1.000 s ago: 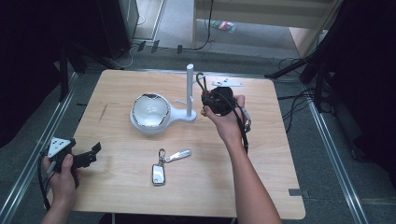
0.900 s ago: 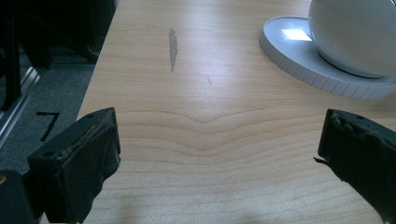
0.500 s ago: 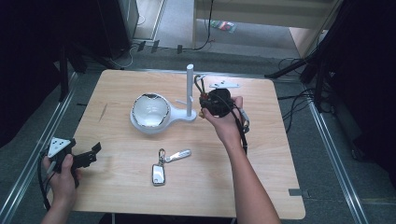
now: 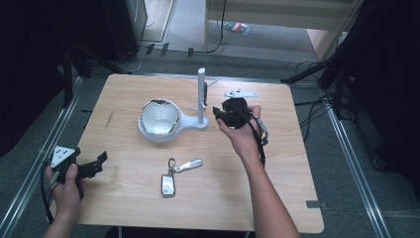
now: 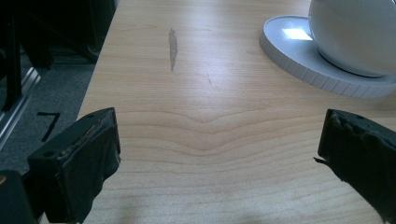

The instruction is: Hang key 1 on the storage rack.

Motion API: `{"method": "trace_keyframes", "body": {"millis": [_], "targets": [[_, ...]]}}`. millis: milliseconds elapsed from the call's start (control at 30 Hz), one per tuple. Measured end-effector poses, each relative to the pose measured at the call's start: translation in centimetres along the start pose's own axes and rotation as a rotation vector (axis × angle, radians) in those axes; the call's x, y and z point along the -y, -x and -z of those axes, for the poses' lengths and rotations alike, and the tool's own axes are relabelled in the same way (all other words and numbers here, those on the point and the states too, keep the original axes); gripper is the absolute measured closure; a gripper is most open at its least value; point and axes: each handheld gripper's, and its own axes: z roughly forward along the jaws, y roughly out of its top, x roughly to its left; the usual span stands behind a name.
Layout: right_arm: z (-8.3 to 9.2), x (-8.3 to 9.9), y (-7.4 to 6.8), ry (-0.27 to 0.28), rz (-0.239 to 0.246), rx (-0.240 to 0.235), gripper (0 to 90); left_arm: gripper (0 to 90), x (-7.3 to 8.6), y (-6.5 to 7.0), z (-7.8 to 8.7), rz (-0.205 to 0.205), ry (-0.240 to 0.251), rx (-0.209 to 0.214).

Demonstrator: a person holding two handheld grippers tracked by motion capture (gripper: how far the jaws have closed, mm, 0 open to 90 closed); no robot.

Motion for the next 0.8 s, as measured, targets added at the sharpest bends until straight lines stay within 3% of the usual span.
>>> {"method": "trace_keyframes", "body": {"millis": [367, 700, 800], "targets": [[1.3, 1.1, -0.5, -0.054, 0.051, 0.003, 60.9, 0.0, 0.0, 0.0, 0.0, 0.000, 0.000, 0.000], [1.5, 2.1, -1.2, -0.111, 0.136, -0.007, 57.4, 0.0, 0.0, 0.1, 0.0, 0.000, -0.001, 0.003], [1.3, 2.3, -1.5, -0.128, 0.187, -0.009, 53.3, 0.0, 0.0, 0.1, 0.0, 0.000, -0.001, 0.004]]}}
